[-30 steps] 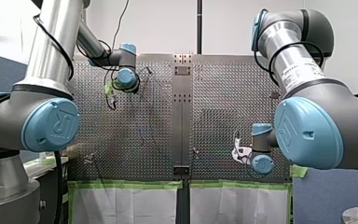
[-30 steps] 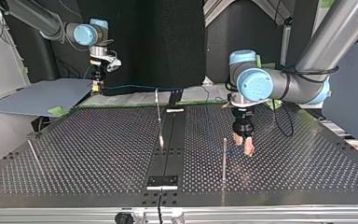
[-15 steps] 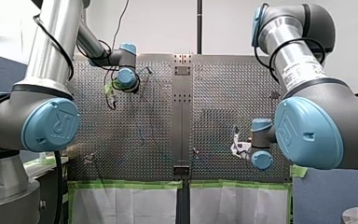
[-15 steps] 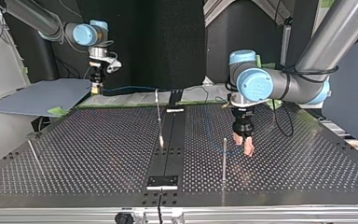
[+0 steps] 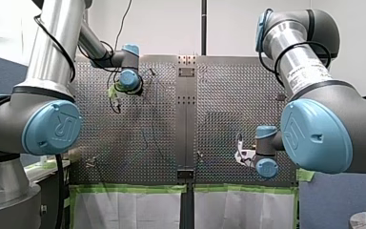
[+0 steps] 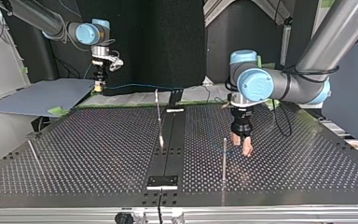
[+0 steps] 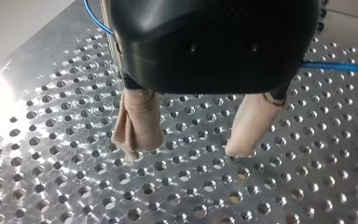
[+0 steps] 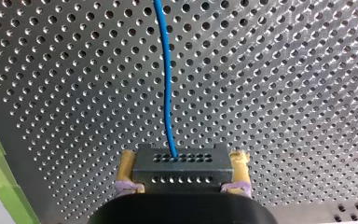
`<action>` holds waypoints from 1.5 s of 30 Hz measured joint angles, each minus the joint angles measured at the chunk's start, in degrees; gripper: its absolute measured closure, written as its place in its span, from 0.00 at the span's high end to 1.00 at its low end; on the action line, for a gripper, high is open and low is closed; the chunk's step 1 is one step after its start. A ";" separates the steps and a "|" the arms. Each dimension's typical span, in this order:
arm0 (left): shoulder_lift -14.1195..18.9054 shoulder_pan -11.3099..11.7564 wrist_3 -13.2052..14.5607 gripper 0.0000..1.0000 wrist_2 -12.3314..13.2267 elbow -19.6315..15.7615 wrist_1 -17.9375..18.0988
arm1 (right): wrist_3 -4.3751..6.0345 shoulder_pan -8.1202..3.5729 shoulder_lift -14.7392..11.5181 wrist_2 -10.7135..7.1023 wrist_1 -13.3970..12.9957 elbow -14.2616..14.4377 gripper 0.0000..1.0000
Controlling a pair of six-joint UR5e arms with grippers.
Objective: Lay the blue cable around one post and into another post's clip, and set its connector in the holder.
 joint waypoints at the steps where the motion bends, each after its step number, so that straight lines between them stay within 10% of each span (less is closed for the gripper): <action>1: 0.00 0.12 -0.53 1.00 0.51 -0.06 0.19 | 0.02 0.00 0.02 0.00 0.04 0.00 0.00; 13: 0.06 1.36 -7.65 1.00 6.76 -0.24 1.35 | 0.55 0.00 0.03 0.00 0.05 -0.01 0.00; 45: 3.01 1.76 -25.31 1.00 3.24 -3.01 -0.13 | 0.68 0.08 0.06 0.00 0.05 0.00 0.00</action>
